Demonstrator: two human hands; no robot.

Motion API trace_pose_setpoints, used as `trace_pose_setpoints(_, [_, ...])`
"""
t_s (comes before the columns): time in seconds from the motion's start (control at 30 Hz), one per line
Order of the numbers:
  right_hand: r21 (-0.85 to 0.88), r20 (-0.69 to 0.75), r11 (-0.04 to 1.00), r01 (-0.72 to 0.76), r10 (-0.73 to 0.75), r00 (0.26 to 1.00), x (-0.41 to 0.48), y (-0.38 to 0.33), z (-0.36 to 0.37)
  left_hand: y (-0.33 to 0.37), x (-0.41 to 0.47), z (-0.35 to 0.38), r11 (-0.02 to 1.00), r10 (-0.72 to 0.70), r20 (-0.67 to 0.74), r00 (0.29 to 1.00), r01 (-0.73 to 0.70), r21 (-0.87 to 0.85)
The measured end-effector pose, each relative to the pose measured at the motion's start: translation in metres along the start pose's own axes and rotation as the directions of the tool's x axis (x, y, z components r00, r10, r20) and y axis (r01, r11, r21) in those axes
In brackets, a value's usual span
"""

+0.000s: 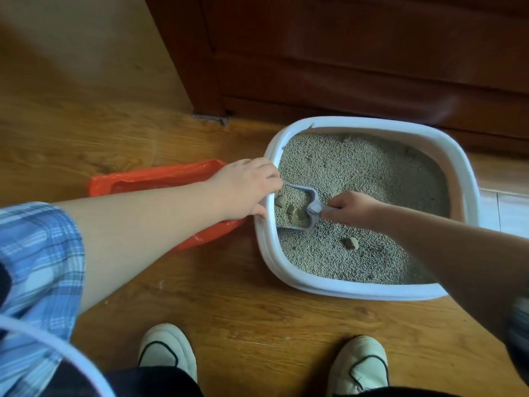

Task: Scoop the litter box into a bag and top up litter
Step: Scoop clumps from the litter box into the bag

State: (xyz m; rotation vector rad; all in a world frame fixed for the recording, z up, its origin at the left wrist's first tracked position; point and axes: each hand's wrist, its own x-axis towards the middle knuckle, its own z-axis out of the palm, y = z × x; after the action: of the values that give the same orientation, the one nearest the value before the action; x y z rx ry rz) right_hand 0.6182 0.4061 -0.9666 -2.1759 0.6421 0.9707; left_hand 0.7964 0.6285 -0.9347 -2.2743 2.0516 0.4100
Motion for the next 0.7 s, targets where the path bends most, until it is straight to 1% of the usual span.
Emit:
trace_pose_setpoints(0.13, [-0.027,-0.039,0.998,-0.051,0.050,0.998,-0.005,0.009,-0.004,0.000,-0.001,-0.002,1.000,0.001,-0.002,1.000,-0.001,0.017])
trace_pose_setpoints(0.23, [0.056,0.041,0.995,-0.082,0.080,0.996,-0.009,0.015,-0.008,0.001,0.001,-0.004,1.000,0.005,0.002,1.000,-0.005,0.028])
trace_pose_setpoints(0.27, [0.056,0.048,0.995,-0.084,0.081,0.996,-0.011,0.016,-0.009,0.001,0.002,-0.004,0.999,0.008,0.003,1.000,-0.008,0.033])
trace_pose_setpoints(0.4, [-0.034,-0.075,0.996,-0.084,0.081,0.994,-0.017,0.021,-0.013,0.001,0.001,-0.005,1.000,0.013,0.004,1.000,-0.013,0.023])
trace_pose_setpoints(0.5, [-0.056,-0.089,0.996,-0.076,0.071,0.993,-0.021,0.026,-0.015,0.000,0.002,-0.005,1.000,0.015,0.000,1.000,-0.015,0.026])
trace_pose_setpoints(0.6, [-0.041,-0.153,0.998,-0.057,0.050,0.987,-0.024,0.031,-0.014,0.001,0.002,-0.004,1.000,0.012,-0.001,1.000,-0.012,0.028])
trace_pose_setpoints(0.7, [-0.075,-0.149,0.995,-0.064,0.052,0.987,-0.026,0.032,-0.014,0.001,0.001,-0.004,0.999,0.015,-0.011,1.000,-0.014,0.034])
